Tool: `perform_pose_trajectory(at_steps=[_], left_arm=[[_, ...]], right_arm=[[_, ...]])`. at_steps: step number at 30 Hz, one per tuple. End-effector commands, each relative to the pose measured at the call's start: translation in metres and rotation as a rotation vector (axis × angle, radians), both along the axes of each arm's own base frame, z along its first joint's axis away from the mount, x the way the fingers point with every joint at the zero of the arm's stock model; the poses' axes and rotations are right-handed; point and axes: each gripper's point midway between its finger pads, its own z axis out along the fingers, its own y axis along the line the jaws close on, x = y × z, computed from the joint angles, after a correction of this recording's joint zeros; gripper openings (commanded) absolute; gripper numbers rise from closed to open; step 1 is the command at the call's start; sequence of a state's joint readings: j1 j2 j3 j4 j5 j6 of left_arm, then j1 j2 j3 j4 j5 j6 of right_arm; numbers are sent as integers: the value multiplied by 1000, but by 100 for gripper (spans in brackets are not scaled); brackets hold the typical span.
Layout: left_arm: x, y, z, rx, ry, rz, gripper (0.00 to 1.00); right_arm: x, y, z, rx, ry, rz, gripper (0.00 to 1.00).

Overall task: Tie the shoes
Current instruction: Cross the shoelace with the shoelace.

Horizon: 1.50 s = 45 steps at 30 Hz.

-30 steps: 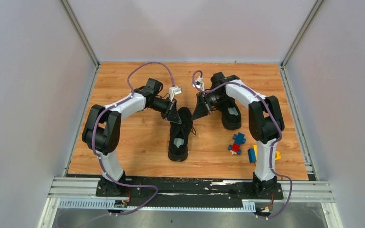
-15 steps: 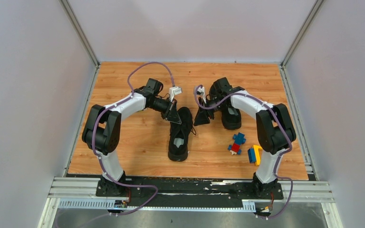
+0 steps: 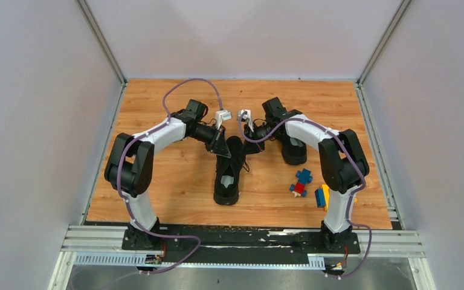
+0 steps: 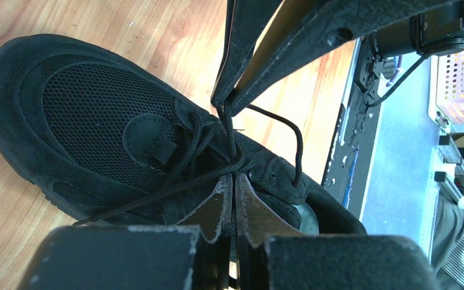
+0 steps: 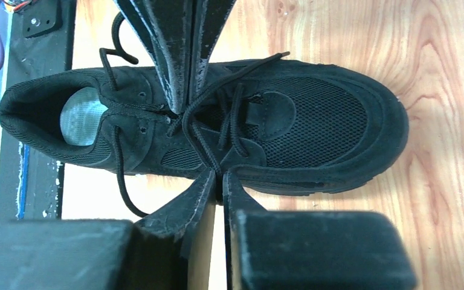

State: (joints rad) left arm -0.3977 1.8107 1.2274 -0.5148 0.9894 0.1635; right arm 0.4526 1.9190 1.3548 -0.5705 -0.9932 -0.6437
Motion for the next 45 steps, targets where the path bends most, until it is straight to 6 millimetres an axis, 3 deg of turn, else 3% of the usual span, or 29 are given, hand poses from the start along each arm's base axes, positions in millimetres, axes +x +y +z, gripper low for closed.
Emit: perform_pose_trajectory(at_steps=[1, 5, 11, 19, 22, 26, 32, 45], left_arm=[[5, -5, 11, -25, -41, -26, 4], [5, -5, 12, -26, -45, -29, 4], [7, -7, 11, -29, -40, -27, 4], [4, -6, 9, -26, -39, -30, 4], [5, -8, 9, -28, -37, -31, 3], [6, -8, 11, -30, -42, -29, 3], [5, -8, 10, -29, -39, -32, 3], [8, -8, 8, -18, -42, -21, 3]], right_arm=[[18, 3, 13, 4, -111, 8, 10], [15, -4, 13, -27, -141, 22, 17], [9, -4, 15, -30, -85, 28, 3], [8, 6, 69, 71, 126, -22, 0], [0, 8, 76, 132, 298, -25, 0], [-11, 8, 65, 145, 406, -17, 0], [-18, 3, 50, 143, 346, -24, 0], [-41, -9, 13, 55, 417, -62, 0]])
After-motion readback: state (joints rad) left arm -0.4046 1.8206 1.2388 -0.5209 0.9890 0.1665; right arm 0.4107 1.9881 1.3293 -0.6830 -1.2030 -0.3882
